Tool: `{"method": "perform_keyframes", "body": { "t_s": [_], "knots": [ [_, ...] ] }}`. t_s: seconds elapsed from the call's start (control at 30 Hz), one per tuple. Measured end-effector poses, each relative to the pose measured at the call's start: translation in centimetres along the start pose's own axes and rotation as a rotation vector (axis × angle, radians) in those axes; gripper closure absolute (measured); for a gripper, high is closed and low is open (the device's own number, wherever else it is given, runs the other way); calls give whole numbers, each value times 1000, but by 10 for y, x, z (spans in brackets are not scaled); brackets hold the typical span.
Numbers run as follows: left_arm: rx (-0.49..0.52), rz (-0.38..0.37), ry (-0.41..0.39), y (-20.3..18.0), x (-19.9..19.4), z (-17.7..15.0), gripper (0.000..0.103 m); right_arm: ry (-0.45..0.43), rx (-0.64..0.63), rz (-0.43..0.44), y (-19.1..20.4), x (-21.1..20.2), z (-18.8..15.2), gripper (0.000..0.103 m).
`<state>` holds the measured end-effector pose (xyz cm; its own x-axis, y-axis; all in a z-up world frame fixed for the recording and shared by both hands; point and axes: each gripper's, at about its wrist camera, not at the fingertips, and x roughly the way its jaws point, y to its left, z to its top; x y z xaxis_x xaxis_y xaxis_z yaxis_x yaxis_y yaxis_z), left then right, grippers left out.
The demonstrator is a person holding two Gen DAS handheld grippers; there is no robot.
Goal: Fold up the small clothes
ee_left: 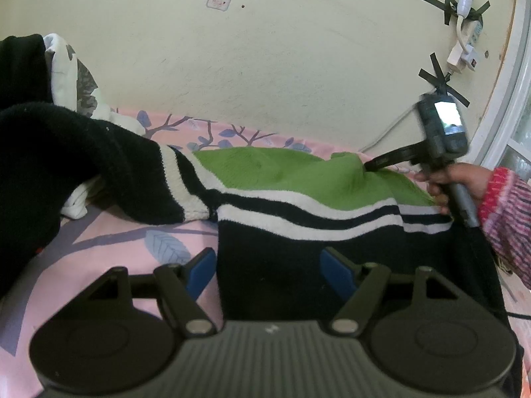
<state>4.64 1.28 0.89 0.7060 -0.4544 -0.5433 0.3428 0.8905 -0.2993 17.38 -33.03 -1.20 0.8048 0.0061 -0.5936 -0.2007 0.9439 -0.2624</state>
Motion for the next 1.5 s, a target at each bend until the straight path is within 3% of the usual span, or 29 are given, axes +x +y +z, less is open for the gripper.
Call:
{"method": "perform_keyframes", "body": {
  "t_s": [0.1, 0.17, 0.2, 0.23, 0.3, 0.33, 0.4, 0.47, 0.53, 0.7, 0.93, 1.5],
  "knots": [
    [10, 3, 3, -1, 0, 0, 31, -83, 100, 77, -17, -45, -5, 103],
    [15, 6, 3, -2, 1, 0, 30, -131, 170, 141, -27, -79, -15, 87],
    [17, 8, 3, -3, 1, -1, 29, -160, 203, 165, -30, -96, -22, 39],
    [20, 11, 2, -3, 1, -1, 29, -200, 236, 187, -35, -115, -33, 20],
    [25, 14, 0, -4, 0, -1, 28, -277, 271, 198, -40, -147, -55, 23],
    [25, 16, -1, -5, 0, -1, 28, -287, 275, 206, -42, -160, -66, 28],
    [23, 18, -1, -5, 0, -2, 28, -311, 295, 209, -41, -179, -86, 28],
    [20, 21, -1, -4, 0, -2, 28, -336, 329, 219, -40, -201, -111, 26],
    [18, 24, -2, -3, 0, -2, 28, -358, 377, 225, -39, -219, -134, 17],
    [15, 29, -5, -3, -1, -2, 26, -447, 446, 232, -25, -243, -176, 17],
    [18, 34, -10, -2, -2, -3, 25, -318, 483, 278, -4, -231, -206, 17],
    [6, 32, -8, 0, -2, -2, 23, -263, 533, 229, -9, -225, -230, 17]
  ]
}}
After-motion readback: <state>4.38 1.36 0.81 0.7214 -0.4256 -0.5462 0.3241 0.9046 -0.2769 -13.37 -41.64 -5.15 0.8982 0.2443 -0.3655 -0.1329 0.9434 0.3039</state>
